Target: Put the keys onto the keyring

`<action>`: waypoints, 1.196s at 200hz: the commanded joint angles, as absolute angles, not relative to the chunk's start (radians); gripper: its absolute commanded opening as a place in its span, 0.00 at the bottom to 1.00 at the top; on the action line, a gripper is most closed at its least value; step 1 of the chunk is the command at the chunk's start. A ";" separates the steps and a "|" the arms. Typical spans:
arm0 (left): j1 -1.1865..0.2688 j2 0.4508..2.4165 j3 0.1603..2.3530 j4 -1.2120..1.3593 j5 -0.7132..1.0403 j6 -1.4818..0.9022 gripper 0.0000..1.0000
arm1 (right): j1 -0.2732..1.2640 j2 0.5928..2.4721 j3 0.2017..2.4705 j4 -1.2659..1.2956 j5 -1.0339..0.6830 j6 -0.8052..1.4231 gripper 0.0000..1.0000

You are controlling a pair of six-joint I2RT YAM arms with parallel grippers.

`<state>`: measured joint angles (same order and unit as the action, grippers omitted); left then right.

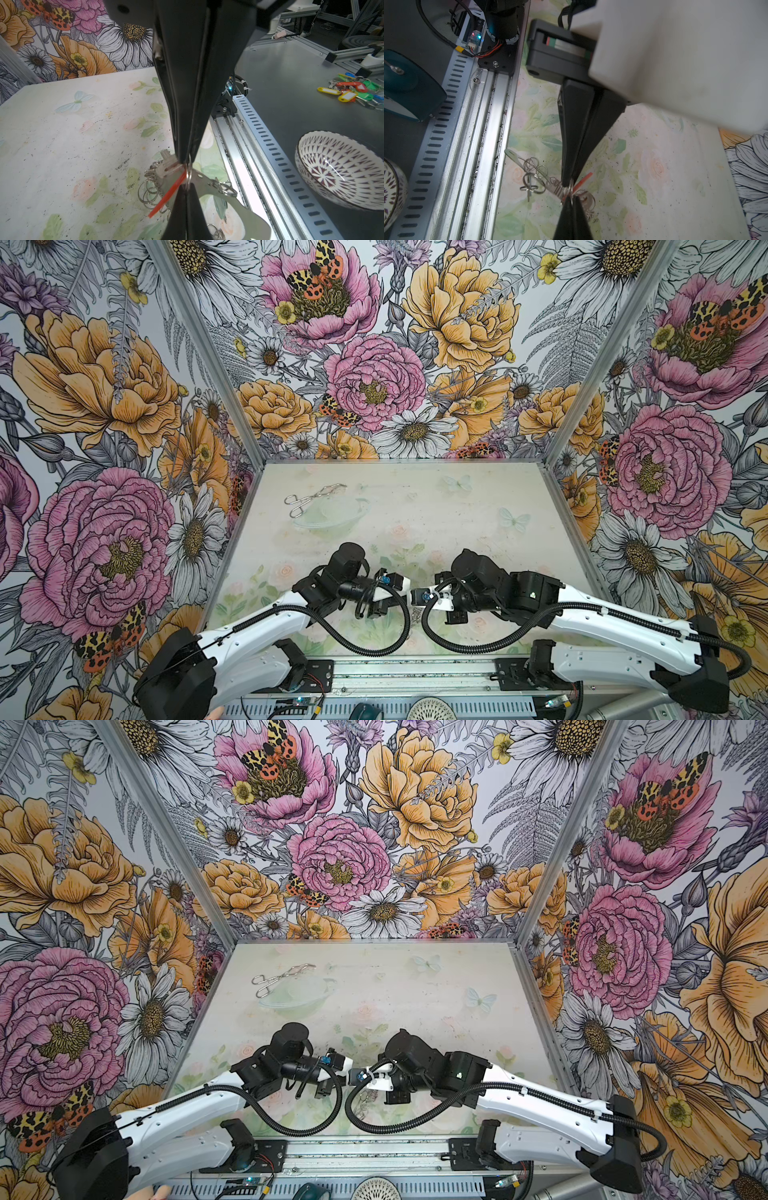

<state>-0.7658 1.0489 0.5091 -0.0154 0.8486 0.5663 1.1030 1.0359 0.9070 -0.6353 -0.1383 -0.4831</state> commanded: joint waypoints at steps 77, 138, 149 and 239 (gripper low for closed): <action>-0.800 1.049 0.531 -0.023 0.854 0.626 0.00 | 1.071 1.064 0.948 -0.682 -0.184 -0.451 0.08; -0.807 1.048 0.533 -0.027 0.850 0.632 0.00 | 1.056 1.092 0.974 -0.695 -0.183 -0.460 0.07; -0.807 1.047 0.532 -0.026 0.850 0.632 0.00 | 1.056 1.094 0.974 -0.696 -0.183 -0.463 0.07; -0.828 1.079 0.555 -0.027 0.851 0.640 0.00 | 1.055 1.136 0.998 -0.678 -0.229 -0.456 0.02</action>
<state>-0.7967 1.0649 0.5106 -0.0460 0.8310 0.6250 1.0588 1.1069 0.9668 -0.7303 -0.2279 -0.4625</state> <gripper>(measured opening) 0.049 0.047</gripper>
